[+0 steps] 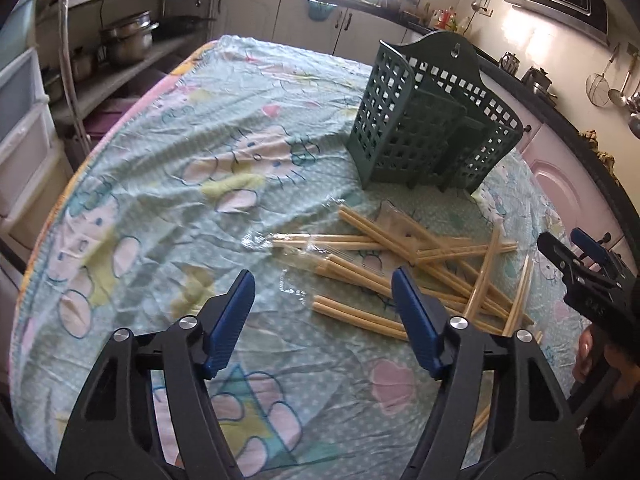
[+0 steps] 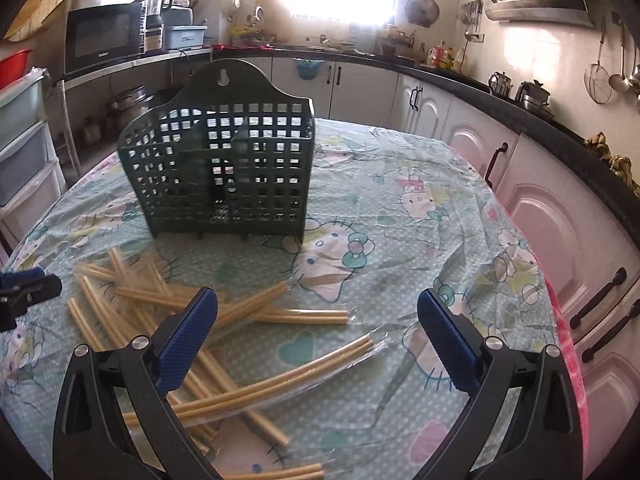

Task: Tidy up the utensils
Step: 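Lower the left tool onto a wooden chopstick and close it while the right tool grasps another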

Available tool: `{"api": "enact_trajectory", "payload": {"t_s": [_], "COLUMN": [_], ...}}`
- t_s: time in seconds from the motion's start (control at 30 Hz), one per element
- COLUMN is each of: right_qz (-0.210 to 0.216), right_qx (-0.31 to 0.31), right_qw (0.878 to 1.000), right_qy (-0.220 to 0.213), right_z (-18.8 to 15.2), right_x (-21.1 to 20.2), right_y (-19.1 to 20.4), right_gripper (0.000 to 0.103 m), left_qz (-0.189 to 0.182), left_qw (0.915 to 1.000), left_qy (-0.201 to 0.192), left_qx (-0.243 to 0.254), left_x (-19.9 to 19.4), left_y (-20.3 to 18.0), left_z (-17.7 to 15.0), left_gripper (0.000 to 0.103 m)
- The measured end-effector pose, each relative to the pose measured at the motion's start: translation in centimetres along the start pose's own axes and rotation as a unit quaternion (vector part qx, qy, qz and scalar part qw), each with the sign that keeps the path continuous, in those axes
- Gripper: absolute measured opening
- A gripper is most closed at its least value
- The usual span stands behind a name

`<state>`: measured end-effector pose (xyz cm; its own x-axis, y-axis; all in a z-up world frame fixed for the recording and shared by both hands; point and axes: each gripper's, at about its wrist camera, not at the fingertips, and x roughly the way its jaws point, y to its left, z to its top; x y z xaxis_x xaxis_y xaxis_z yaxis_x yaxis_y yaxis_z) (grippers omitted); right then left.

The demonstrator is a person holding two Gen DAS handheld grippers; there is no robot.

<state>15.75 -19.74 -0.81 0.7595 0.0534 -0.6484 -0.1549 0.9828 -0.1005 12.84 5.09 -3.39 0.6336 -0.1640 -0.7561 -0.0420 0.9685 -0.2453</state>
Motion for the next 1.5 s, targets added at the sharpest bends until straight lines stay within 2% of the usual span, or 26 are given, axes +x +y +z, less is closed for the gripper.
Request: {"api": "enact_trajectory", "payload": {"t_s": [0.27, 0.43, 0.53, 0.63, 0.83, 0.87, 1.0, 1.23, 1.33, 1.5], "right_qz": [0.009, 0.029, 0.042, 0.051, 0.070, 0.071, 0.061, 0.065, 0.068, 0.068], "right_qx": [0.034, 0.049, 0.073, 0.092, 0.131, 0.136, 0.136, 0.162, 0.182, 0.198], "right_qw": [0.999, 0.997, 0.993, 0.989, 0.979, 0.977, 0.978, 0.975, 0.973, 0.972], "right_qy": [0.029, 0.060, 0.079, 0.101, 0.141, 0.149, 0.145, 0.136, 0.128, 0.108], "right_z": [0.6, 0.5, -0.1, -0.6, -1.7, -2.0, -2.2, -2.4, -2.4, -1.9], "right_x": [1.9, 3.2, 3.8, 4.6, 5.6, 5.8, 5.7, 5.8, 5.6, 4.6], "right_y": [-2.7, -4.2, -5.0, -5.6, -5.9, -5.9, -5.7, -7.2, -7.9, -9.0], "right_gripper": [0.097, 0.096, 0.094, 0.078, 0.060, 0.054, 0.042, 0.012, 0.008, 0.007], "left_qz": [-0.001, 0.006, 0.009, 0.012, 0.016, 0.017, 0.017, 0.013, 0.004, -0.029], "left_qw": [0.9995, 0.9980, 0.9974, 0.9973, 0.9975, 0.9974, 0.9974, 0.9977, 0.9976, 0.9963], "left_qy": [0.019, 0.033, 0.036, 0.035, 0.030, 0.029, 0.028, 0.024, 0.021, 0.010], "left_qx": [-0.026, -0.053, -0.061, -0.064, -0.062, -0.064, -0.065, -0.061, -0.065, -0.080], "left_x": [1.4, 2.4, 2.8, 3.1, 3.2, 3.2, 3.2, 3.1, 2.9, 2.0], "left_y": [-0.1, 1.1, 1.6, 1.8, 2.0, 2.1, 2.3, 2.4, 2.7, 3.3], "left_z": [0.0, -0.1, -0.2, -0.2, -0.4, -0.4, -0.4, -0.5, -0.7, -1.0], "left_gripper": [0.055, 0.037, 0.031, 0.025, 0.019, 0.018, 0.013, 0.006, 0.003, 0.001]}}
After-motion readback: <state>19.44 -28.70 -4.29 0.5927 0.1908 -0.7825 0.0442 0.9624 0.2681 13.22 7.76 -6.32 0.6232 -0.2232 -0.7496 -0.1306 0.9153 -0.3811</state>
